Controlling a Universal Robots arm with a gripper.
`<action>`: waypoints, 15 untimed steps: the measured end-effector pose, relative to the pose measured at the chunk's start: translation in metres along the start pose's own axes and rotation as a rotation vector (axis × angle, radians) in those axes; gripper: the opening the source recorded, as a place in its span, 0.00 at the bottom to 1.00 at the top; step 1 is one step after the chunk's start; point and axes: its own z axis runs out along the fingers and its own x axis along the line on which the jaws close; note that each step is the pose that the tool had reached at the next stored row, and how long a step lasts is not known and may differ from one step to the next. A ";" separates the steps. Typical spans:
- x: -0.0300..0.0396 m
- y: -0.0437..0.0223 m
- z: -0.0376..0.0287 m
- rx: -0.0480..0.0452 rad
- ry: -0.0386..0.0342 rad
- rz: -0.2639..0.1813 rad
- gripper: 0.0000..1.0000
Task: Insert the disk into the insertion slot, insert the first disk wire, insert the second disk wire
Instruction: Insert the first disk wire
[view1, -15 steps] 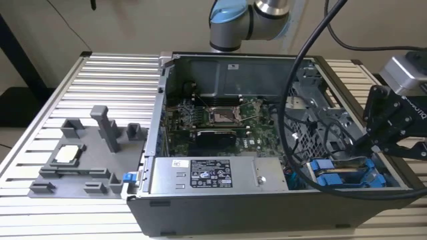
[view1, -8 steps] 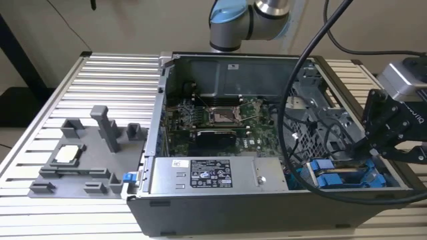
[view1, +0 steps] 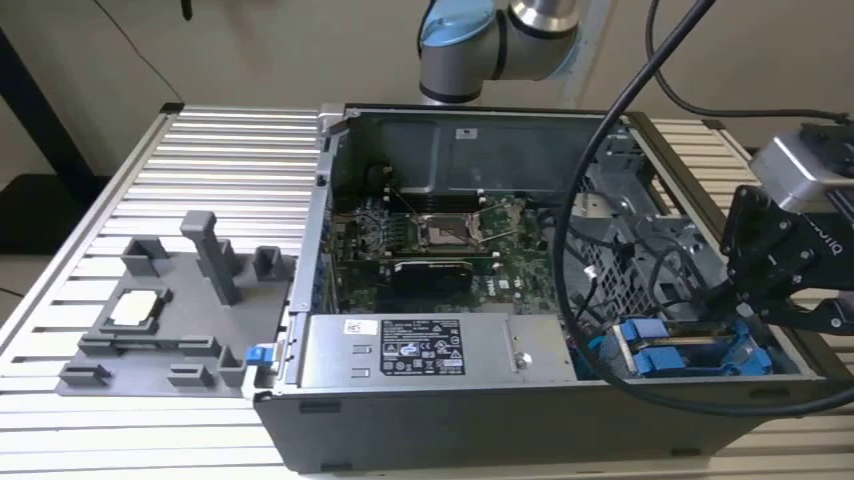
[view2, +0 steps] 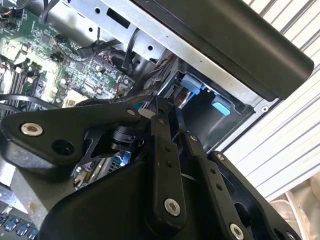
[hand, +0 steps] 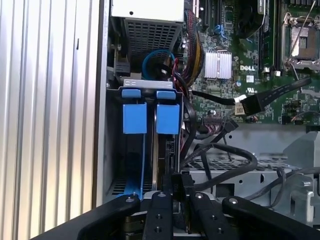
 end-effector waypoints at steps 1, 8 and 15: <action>0.0001 -0.0003 0.0005 0.0000 -0.0006 0.000 0.19; 0.0004 -0.0015 0.0040 0.0001 -0.0050 0.000 0.19; 0.0008 -0.0028 0.0069 0.0002 -0.0063 0.000 0.19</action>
